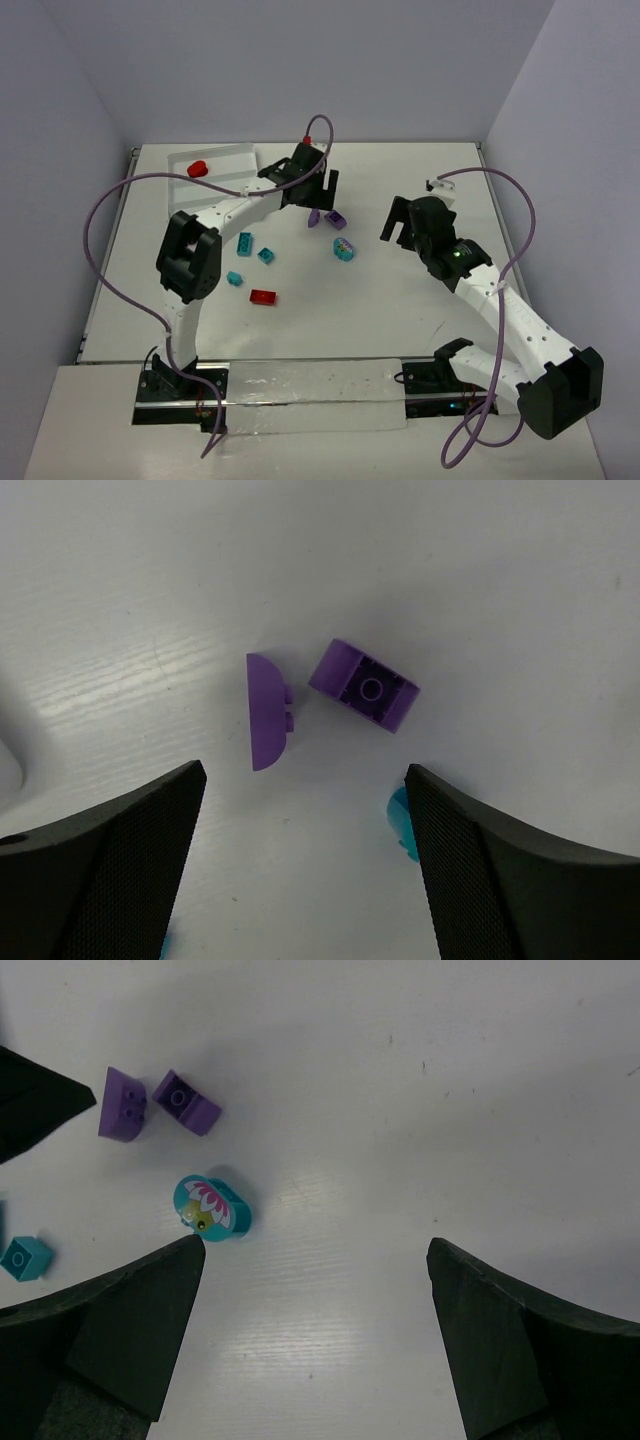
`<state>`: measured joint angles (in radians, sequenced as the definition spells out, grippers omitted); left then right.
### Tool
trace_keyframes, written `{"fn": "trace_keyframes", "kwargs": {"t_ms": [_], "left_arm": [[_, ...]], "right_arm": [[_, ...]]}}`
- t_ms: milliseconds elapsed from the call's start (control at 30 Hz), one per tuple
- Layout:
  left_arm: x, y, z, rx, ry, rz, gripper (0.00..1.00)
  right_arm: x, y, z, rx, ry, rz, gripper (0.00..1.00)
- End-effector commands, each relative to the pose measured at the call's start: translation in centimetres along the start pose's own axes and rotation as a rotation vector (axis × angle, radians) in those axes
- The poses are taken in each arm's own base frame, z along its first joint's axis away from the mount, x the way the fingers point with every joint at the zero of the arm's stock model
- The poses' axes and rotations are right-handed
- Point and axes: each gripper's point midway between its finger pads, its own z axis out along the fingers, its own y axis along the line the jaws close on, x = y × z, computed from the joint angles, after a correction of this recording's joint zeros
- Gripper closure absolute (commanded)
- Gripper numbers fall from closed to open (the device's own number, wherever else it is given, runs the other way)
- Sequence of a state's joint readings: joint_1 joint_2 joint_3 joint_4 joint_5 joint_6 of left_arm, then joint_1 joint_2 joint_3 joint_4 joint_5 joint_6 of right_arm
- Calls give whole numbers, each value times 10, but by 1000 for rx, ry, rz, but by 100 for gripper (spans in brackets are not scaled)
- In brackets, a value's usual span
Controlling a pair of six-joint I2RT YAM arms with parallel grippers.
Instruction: Sort the legos into containers by color
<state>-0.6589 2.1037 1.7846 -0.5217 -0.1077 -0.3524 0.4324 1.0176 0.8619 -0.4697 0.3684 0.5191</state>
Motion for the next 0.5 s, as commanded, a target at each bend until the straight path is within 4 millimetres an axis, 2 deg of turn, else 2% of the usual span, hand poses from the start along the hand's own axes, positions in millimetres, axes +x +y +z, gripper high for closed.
{"fn": "trace_keyframes", "kwargs": {"t_ms": [0,167,467], "left_arm": [[3,-9,15,7,23,40,18],[22,4,33,-67,48,42,25],[24,11,56,-117,48,50,36]], "right_arm": [[-7,-1,-5,9,-29,15,0],[-6,3,-1,3,-14,2,0],[-8,7,2,-8,-5,-16,0]]}}
